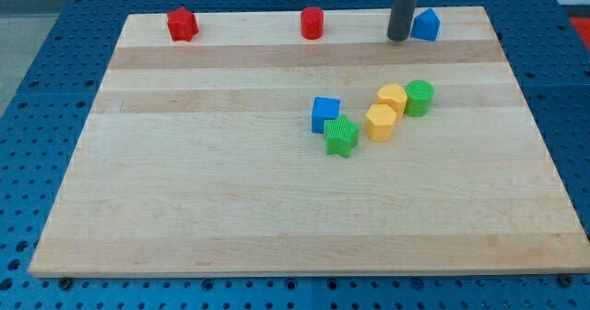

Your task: Point your arm to green star and blue cube

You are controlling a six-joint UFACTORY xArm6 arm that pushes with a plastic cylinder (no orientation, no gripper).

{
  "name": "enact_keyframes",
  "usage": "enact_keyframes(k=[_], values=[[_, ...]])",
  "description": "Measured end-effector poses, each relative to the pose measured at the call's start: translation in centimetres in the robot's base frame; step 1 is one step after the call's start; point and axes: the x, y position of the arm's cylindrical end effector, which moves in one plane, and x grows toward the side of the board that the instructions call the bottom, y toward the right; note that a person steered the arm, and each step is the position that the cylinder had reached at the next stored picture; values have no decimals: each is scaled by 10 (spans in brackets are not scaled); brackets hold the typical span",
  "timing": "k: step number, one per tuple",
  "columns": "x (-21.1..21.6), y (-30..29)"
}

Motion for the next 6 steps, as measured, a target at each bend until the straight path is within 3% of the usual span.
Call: enact_keyframes(k=[6], values=[[138, -79]])
